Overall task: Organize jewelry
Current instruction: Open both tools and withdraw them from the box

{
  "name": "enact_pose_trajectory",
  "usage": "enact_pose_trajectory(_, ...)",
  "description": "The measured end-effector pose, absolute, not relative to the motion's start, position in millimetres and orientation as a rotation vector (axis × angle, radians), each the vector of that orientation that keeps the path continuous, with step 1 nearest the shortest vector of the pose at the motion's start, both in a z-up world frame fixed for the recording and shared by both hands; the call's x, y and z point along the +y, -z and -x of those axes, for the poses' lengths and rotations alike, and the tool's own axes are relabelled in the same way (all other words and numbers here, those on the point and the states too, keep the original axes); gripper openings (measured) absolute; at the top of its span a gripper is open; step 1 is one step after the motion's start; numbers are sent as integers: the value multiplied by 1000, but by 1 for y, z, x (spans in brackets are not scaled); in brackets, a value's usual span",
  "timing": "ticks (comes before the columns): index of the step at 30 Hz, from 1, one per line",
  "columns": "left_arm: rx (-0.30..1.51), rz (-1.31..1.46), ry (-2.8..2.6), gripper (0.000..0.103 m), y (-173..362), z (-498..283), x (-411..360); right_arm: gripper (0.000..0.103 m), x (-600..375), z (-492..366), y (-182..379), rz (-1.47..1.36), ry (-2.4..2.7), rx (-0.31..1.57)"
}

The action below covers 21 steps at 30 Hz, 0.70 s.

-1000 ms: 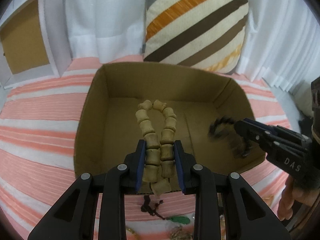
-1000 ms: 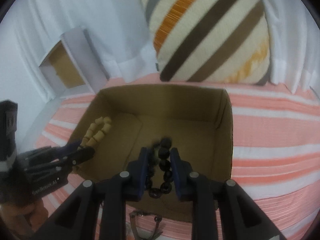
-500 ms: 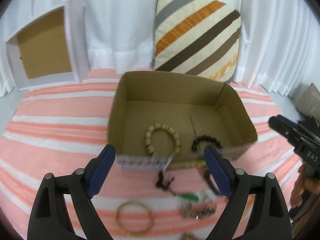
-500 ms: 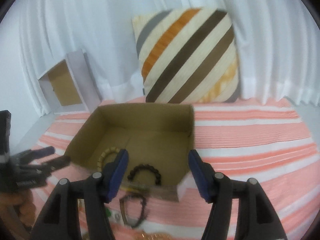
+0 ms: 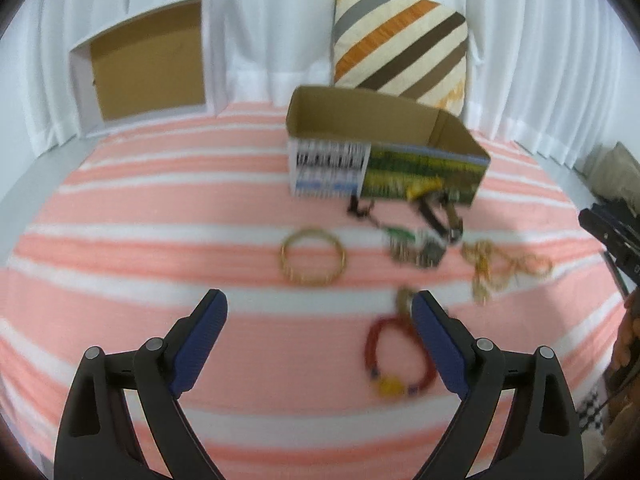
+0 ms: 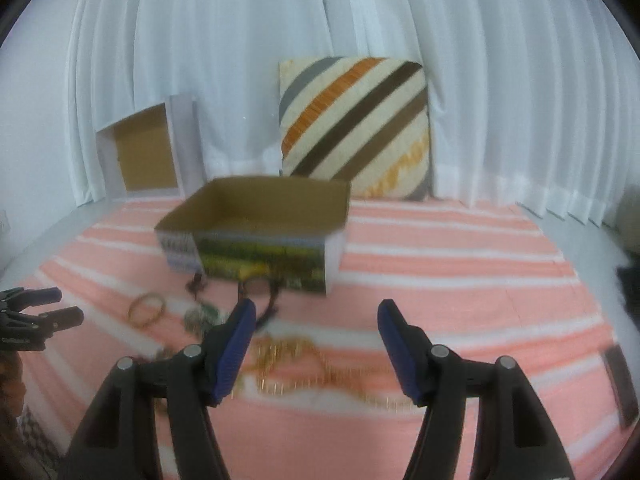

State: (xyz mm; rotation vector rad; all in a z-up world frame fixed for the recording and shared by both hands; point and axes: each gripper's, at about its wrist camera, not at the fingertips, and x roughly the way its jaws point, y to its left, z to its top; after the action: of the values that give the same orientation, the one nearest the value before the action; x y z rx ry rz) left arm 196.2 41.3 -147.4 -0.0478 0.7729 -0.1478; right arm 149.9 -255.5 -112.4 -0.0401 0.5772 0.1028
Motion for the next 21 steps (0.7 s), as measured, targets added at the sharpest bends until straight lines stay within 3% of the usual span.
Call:
enact_pose_trajectory(9,774,17,167,94,172,-158,38,65,-276,-100,158,60,-39,650)
enact_pose_trajectory(21,781,-16,227,94,185,-150,11,65,-298,-87,179,-1,1,705)
